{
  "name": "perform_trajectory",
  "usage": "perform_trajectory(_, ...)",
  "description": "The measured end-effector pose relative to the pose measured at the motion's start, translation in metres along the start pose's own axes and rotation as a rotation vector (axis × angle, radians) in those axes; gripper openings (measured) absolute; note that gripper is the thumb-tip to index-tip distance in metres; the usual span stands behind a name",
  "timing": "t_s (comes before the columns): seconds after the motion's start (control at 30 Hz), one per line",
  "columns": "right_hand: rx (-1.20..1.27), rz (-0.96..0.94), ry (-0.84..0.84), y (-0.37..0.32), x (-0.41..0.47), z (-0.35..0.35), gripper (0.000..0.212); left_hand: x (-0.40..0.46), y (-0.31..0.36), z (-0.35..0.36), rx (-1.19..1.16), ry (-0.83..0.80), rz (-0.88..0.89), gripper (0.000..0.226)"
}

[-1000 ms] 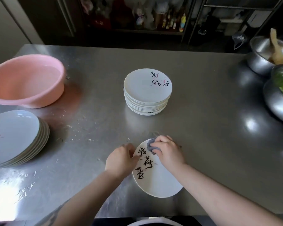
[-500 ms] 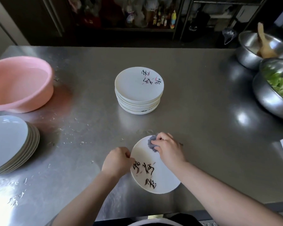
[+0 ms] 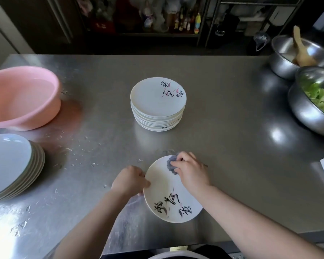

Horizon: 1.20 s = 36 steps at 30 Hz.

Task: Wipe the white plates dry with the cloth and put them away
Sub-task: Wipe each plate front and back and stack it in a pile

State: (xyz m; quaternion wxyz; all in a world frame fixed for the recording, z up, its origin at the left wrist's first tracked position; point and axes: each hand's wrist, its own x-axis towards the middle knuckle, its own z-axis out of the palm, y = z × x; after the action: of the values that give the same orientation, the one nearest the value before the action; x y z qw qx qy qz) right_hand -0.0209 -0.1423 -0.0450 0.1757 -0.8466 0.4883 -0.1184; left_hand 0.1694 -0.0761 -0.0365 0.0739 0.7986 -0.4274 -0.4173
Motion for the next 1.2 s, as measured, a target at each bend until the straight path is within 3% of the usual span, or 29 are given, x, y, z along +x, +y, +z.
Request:
perform_trajectory(0.07, 0.035, -0.028, -0.007, -0.006, 0.001, 0.004, 0.008, -0.001, -0.002, -0.002, 0.057, -0.035, -0.002, 0.020)
perform_trajectory(0.2, 0.039, -0.101, -0.105, -0.015, 0.006, 0.008, 0.018, 0.006, 0.017, -0.005, 0.041, 0.216, 0.110, 0.005)
perform_trajectory(0.43, -0.110, -0.024, -0.117, -0.009, 0.009, -0.005, 0.017, 0.003, 0.009, -0.006, -0.069, 0.240, 0.030, 0.002)
perform_trajectory(0.6, -0.193, -0.018, -0.125, -0.003, 0.003, -0.006, 0.016, -0.011, -0.008, -0.006, 0.036, 0.110, -0.003, 0.008)
perform_trajectory(0.77, -0.083, -0.059, -0.159, -0.013, 0.006, -0.004, 0.022, 0.010, 0.029, -0.007, 0.066, 0.252, 0.138, 0.017)
perform_trajectory(1.0, -0.188, 0.026, -0.097, 0.001, -0.001, -0.013, 0.012, 0.010, 0.010, -0.011, -0.020, 0.176, 0.029, 0.019)
perform_trajectory(1.1, -0.206, 0.009, -0.108, 0.005, -0.004, -0.010, 0.012, -0.002, -0.002, -0.011, 0.094, 0.031, -0.005, 0.021)
perform_trajectory(1.2, -0.105, -0.025, -0.125, -0.002, -0.004, -0.005, 0.014, -0.002, 0.008, -0.011, 0.163, 0.166, 0.069, 0.022)
